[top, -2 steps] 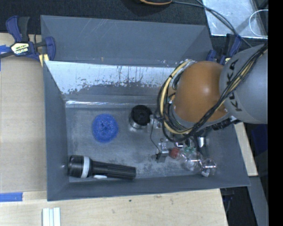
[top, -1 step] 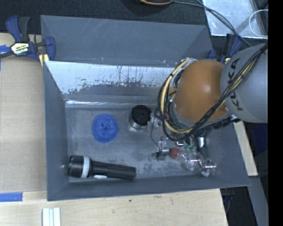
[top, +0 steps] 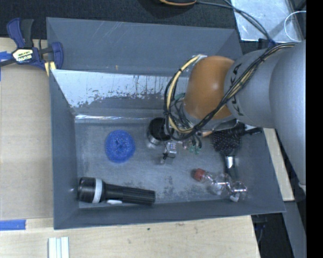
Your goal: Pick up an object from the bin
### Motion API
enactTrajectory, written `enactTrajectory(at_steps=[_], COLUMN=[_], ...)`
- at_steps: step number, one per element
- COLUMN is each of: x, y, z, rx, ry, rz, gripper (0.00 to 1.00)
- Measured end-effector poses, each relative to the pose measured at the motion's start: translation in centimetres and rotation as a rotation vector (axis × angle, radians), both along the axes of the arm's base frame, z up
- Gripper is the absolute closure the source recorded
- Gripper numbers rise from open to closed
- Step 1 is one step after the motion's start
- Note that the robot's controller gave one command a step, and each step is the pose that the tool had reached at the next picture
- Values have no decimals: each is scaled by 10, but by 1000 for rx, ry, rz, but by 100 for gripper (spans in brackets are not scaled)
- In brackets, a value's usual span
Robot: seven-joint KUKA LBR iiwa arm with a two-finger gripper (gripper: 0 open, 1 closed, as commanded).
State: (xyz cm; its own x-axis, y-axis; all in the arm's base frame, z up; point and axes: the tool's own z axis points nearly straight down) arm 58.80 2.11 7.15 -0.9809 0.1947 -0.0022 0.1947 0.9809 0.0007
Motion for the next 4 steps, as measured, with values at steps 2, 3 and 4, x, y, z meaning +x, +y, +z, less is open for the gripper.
enactTrajectory(at_steps=[2, 3, 4], x=[39, 32, 43], y=[-12, -6, -16], z=[29, 3, 7], rx=[0, -2, 3], ry=[-6, -21, -28], rz=[111, 175, -18], gripper=[0, 0, 100])
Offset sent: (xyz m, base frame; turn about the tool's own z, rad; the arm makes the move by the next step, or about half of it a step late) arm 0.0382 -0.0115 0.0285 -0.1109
